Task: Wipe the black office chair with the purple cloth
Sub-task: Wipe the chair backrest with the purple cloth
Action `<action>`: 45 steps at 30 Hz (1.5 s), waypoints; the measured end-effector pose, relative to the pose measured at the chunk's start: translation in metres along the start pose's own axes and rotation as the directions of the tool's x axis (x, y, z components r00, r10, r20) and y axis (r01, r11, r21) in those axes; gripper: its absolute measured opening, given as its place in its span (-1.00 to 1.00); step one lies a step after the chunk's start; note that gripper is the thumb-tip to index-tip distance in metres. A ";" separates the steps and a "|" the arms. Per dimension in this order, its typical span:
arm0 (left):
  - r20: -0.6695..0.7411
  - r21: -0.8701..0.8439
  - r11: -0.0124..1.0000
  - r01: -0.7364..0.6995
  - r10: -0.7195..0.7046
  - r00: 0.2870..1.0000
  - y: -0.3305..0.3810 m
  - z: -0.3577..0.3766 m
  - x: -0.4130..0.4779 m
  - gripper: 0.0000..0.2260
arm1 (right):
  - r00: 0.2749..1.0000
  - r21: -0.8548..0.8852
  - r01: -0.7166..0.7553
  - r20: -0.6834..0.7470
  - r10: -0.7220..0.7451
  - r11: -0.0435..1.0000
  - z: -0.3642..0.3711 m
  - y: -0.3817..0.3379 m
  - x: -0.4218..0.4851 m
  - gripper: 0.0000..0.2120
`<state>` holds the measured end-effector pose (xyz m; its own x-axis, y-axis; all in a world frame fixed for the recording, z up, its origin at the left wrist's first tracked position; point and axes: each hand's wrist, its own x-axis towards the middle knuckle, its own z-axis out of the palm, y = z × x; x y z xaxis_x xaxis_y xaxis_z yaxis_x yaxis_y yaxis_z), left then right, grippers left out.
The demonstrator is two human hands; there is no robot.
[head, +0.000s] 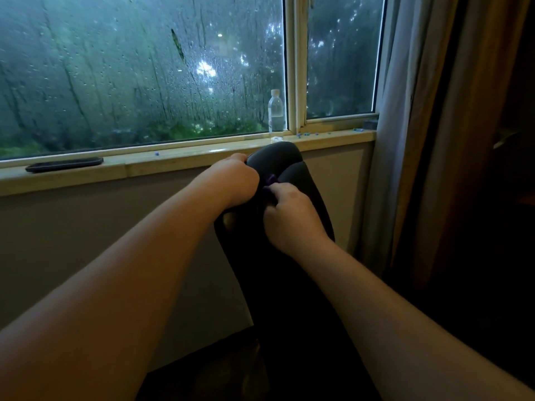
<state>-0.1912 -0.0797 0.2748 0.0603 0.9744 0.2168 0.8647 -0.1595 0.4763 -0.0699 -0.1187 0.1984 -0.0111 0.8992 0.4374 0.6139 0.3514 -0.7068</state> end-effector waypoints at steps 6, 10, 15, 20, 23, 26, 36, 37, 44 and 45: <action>-0.005 -0.014 1.000 0.008 -0.008 1.000 -0.001 0.001 0.001 -0.54 | 0.970 -0.105 0.206 -0.107 -0.217 0.973 0.008 -0.015 -0.072 -0.89; -0.014 -0.012 1.000 0.007 -0.007 1.000 0.000 0.002 -0.001 -0.52 | 0.959 -0.149 0.259 -0.082 -0.273 0.954 0.009 -0.016 -0.101 -0.87; -0.009 -0.025 1.000 -0.014 0.013 1.000 0.001 0.002 -0.002 -0.54 | 0.974 0.032 0.203 -0.111 -0.198 0.979 0.003 -0.011 -0.084 -0.70; -0.004 -0.039 0.999 -0.004 0.004 1.000 -0.001 0.002 -0.001 -0.53 | 0.983 -0.115 0.114 -0.132 -0.129 0.987 0.015 -0.005 -0.032 -0.70; 0.001 -0.040 0.999 -0.006 0.006 1.000 -0.003 0.001 0.001 -0.55 | 0.998 -0.207 0.018 -0.048 -0.029 0.978 0.011 -0.002 0.009 -0.66; -0.003 -0.033 0.999 -0.012 0.012 1.000 -0.005 0.002 0.004 -0.59 | 0.993 -0.206 -0.100 0.037 0.110 0.973 0.002 -0.001 0.048 -0.58; -0.015 -0.104 0.994 -0.024 0.022 1.000 -0.012 0.005 0.020 -0.59 | 0.952 0.078 -0.295 -0.056 0.300 0.952 0.010 0.002 0.085 -0.72; -0.010 -0.122 0.992 -0.017 0.016 1.000 -0.012 0.005 0.020 -0.57 | 0.949 0.093 -0.301 -0.068 0.308 0.949 0.010 0.000 0.081 -0.77; 0.008 -0.126 0.992 -0.009 0.010 1.000 -0.009 0.003 0.018 -0.55 | 0.986 -0.006 -0.164 -0.017 0.164 0.986 0.008 -0.011 0.038 -0.90; 0.012 -0.129 0.992 -0.010 0.011 1.000 -0.008 0.002 0.016 -0.55 | 0.988 -0.040 -0.152 -0.017 0.151 0.988 0.007 -0.014 0.032 -0.88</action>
<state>-0.1961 -0.0620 0.2723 0.0758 0.9743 0.2121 0.7927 -0.1879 0.5800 -0.0840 -0.0933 0.2185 0.0953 0.9374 0.3351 0.6393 0.2004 -0.7423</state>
